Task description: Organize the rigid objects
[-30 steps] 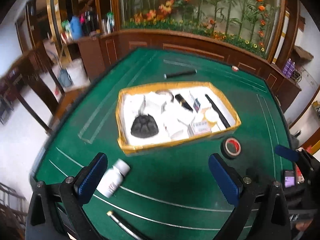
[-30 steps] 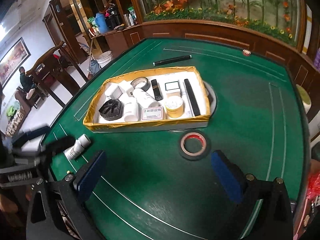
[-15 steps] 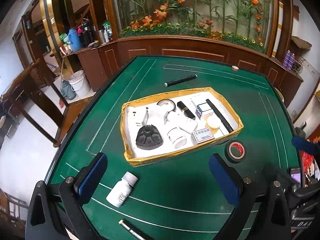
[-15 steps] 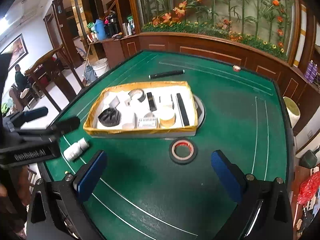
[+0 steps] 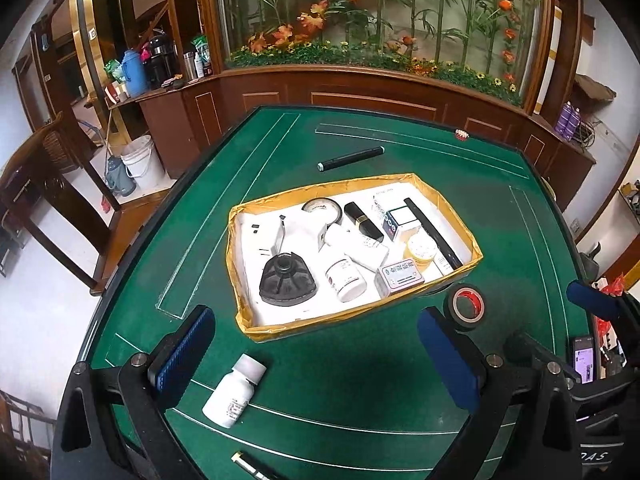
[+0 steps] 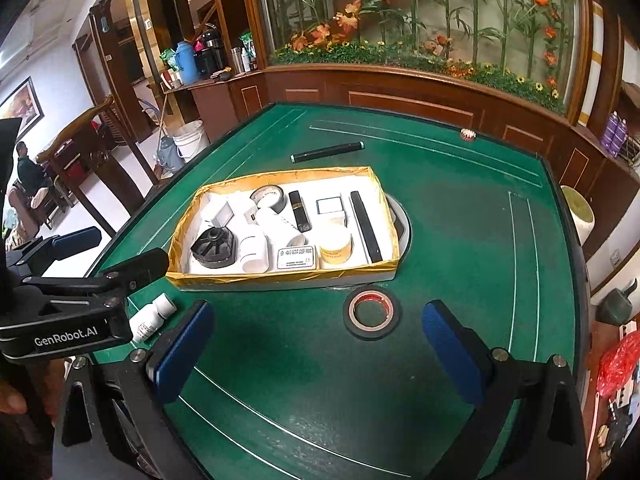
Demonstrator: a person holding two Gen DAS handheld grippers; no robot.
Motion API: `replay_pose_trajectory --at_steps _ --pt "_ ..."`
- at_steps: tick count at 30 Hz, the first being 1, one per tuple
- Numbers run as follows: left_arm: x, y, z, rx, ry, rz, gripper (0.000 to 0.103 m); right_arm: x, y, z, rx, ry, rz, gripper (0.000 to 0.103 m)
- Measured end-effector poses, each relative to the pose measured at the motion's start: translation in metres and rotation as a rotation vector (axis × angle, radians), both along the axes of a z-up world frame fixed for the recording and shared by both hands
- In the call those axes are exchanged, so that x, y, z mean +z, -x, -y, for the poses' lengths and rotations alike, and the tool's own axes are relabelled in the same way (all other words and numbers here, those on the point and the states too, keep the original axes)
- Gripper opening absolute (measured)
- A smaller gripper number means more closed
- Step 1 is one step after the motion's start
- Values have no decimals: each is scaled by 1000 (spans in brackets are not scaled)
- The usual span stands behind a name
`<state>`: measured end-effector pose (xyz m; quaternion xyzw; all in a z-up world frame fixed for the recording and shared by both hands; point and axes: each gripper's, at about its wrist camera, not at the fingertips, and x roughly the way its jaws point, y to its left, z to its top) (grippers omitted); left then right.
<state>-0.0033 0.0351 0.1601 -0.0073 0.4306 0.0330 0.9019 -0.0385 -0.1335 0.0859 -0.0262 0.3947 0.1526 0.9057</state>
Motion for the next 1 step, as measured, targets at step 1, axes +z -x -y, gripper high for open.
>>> replay_pose_trajectory --at_steps 1 --pt "-3 -2 0 -10 2 -12 102 -2 -1 -1 -3 0 -5 103"
